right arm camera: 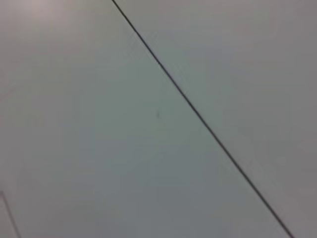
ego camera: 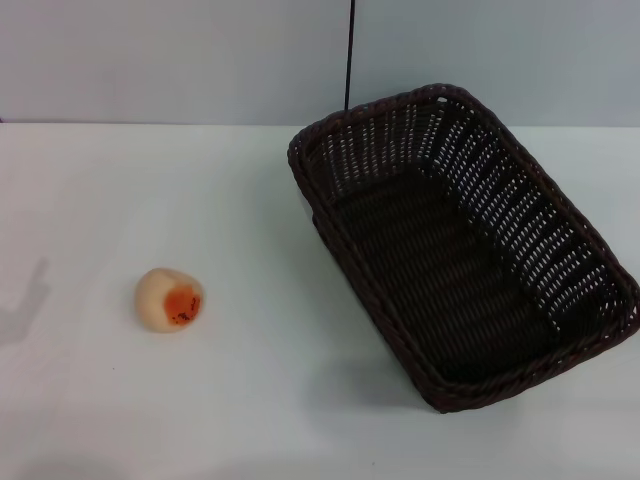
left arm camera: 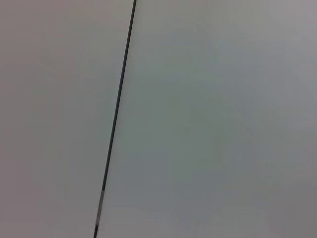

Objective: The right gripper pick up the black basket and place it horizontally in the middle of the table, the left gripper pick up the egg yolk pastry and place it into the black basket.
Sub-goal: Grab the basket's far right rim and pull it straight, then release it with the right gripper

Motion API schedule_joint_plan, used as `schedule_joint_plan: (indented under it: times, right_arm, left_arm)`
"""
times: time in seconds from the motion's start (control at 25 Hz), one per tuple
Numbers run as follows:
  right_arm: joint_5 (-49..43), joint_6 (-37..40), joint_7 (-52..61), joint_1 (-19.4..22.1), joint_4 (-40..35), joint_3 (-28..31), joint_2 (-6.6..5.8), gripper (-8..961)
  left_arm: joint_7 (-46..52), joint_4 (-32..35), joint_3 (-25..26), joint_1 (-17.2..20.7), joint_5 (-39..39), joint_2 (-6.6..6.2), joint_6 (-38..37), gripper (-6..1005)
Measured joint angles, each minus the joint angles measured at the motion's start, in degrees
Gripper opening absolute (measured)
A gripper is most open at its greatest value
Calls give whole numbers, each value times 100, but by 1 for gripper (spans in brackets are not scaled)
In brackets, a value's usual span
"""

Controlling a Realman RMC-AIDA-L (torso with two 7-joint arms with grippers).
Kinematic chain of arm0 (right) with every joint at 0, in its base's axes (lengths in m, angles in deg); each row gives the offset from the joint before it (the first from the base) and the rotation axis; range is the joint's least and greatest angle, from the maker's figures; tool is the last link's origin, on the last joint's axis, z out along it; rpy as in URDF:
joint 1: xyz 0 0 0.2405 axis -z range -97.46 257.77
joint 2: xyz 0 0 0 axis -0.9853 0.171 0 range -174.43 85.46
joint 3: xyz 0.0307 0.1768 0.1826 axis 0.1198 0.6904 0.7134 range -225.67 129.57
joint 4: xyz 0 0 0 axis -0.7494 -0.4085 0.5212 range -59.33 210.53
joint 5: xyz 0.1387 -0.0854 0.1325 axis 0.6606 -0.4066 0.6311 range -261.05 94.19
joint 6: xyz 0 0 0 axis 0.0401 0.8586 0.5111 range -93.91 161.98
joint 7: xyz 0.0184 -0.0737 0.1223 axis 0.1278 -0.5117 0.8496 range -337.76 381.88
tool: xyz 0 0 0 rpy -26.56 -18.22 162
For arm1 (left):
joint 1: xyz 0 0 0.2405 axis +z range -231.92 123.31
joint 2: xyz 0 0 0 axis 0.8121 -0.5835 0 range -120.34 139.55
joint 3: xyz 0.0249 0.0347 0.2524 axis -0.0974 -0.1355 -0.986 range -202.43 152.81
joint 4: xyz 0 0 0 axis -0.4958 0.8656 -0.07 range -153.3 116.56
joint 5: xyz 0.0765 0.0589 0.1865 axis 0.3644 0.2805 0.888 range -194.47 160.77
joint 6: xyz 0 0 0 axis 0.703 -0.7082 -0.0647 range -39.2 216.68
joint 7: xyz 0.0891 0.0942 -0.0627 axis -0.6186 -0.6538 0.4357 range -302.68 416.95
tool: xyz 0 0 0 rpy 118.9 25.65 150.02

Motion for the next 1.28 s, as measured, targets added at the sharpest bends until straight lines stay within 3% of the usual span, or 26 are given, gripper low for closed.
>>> schedule_joint_plan:
  times: [0.32,0.56,0.64,0.68,0.72,0.84,0.88,0.92,1.0,1.04,1.08,1.12,1.16,1.2,1.28]
  right_arm:
    - [-312,24,989,-157,-44,-2,-439,819]
    - [-1051,-147,2154,-481,-135,-20,-1081,813]
    - [-1424,-218,2637,-638,-210,-20,-1358,811]
    - [-1806,-320,3053,-769,-351,-14,-1587,810]
    - [-1806,-320,3053,-769,-351,-14,-1587,809]
    - [-2485,-552,3739,-944,-844,68,-1862,806]
    - [-2642,-614,3855,-971,-980,95,-1903,805]
    - [-3408,-1014,4447,-1074,-1553,375,-2023,804]
    - [-4516,-1408,5130,-1207,-2165,890,-2081,802]
    - [-4516,-1408,5130,-1207,-2165,890,-2081,801]
    - [-5682,-1630,5741,-1374,-2721,1422,-2068,800]
    - [-5682,-1630,5741,-1374,-2721,1422,-2068,799]
    - [-6835,-1741,6365,-1573,-3386,1943,-1975,798]
    - [-6835,-1741,6365,-1573,-3386,1943,-1975,797]
    - [-8230,-1791,7364,-1894,-4541,2339,-1767,794]
  left_arm:
    - [2,45,49,-69,-30,-1,64,796]
    - [2,115,60,-150,-35,-1,88,796]
    - [2,115,61,-167,-35,-1,98,796]
    - [2,113,62,-194,-36,-1,118,796]
    - [2,113,62,-194,-36,-1,118,796]
    - [2,95,62,-212,-36,5,131,795]
    - [2,84,64,-214,-38,6,138,795]
    - [2,82,66,-214,-39,7,140,795]
    - [2,75,70,-206,-44,10,141,796]
    - [2,75,70,-206,-44,10,141,796]
    - [2,57,70,-189,-45,15,141,796]
    - [2,57,70,-189,-45,15,141,796]
    - [2,45,71,-174,-44,18,137,796]
    - [10,35,74,-165,-45,20,129,796]
    - [63,27,118,-135,-50,27,110,796]
